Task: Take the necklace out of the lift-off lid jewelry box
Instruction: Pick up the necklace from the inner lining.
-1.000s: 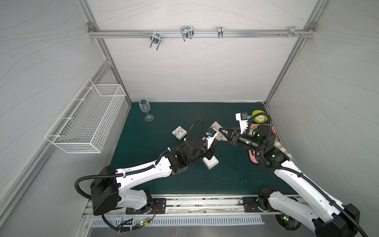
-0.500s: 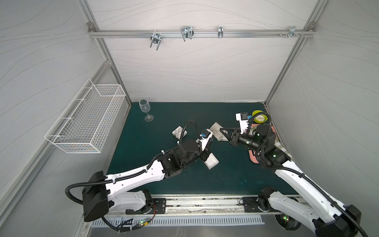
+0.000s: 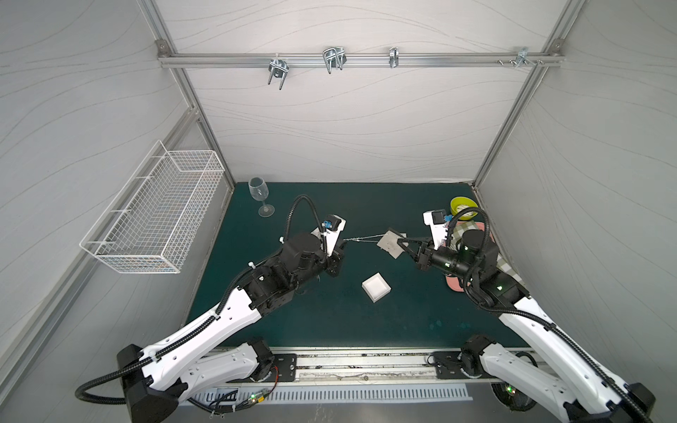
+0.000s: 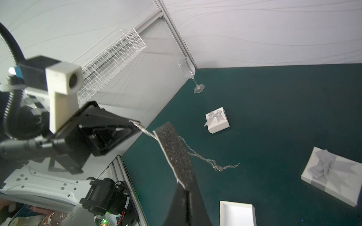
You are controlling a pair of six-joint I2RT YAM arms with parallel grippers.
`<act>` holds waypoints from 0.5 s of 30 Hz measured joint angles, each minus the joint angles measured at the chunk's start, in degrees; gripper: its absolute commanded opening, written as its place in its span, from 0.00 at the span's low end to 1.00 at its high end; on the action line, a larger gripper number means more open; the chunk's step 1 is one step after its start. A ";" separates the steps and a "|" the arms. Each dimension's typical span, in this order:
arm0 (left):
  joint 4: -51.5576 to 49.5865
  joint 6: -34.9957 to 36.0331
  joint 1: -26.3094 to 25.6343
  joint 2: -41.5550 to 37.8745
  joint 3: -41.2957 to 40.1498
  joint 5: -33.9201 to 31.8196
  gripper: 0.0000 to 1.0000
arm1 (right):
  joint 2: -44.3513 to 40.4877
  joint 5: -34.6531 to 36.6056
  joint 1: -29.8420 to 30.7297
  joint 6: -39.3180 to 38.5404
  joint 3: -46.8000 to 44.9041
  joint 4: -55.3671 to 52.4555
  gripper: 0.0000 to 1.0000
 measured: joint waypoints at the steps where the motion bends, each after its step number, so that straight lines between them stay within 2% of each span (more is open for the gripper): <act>1: -1.09 -0.20 0.76 0.07 0.74 0.55 0.00 | -0.24 -0.04 0.00 -0.17 -0.39 -0.63 0.04; 10: -9.49 -1.88 9.33 5.60 6.62 6.78 0.00 | -1.42 -0.20 -0.02 -1.51 -4.87 -5.95 0.04; 15: -12.17 -2.29 11.91 11.26 8.74 9.01 0.00 | -1.44 -0.33 -0.02 -1.75 -7.72 -7.06 0.05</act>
